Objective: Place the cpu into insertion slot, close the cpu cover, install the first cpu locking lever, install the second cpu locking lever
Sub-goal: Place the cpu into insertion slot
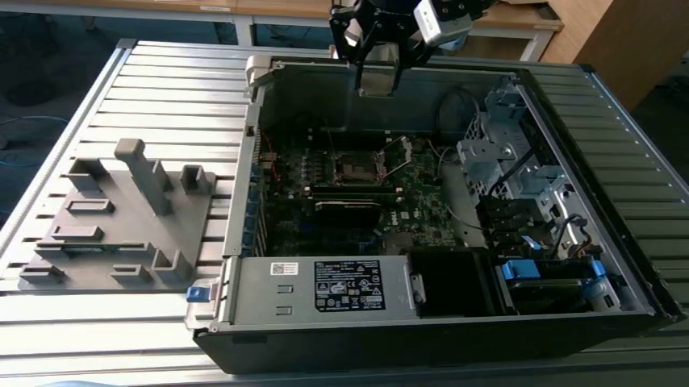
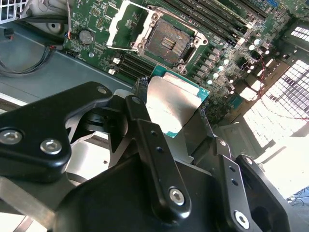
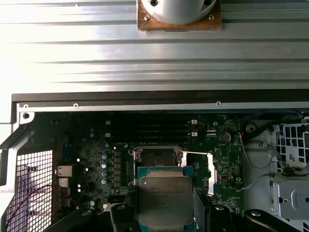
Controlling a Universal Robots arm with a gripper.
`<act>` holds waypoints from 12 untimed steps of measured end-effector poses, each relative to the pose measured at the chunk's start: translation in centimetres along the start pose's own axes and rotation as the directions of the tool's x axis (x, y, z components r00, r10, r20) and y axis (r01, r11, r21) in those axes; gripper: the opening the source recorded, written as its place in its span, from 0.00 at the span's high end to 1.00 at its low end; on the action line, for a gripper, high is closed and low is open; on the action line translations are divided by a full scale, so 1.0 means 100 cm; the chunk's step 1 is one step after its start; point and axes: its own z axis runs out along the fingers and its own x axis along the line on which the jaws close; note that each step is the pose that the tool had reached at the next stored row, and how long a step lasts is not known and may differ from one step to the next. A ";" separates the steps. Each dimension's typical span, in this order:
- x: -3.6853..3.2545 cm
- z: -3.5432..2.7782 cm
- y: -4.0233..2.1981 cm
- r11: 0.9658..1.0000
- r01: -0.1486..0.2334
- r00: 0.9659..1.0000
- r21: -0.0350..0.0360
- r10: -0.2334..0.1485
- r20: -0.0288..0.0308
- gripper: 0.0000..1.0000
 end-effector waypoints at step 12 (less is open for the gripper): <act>-0.0002 0.0088 -0.0025 1.000 0.001 1.000 -0.001 -0.001 0.000 0.46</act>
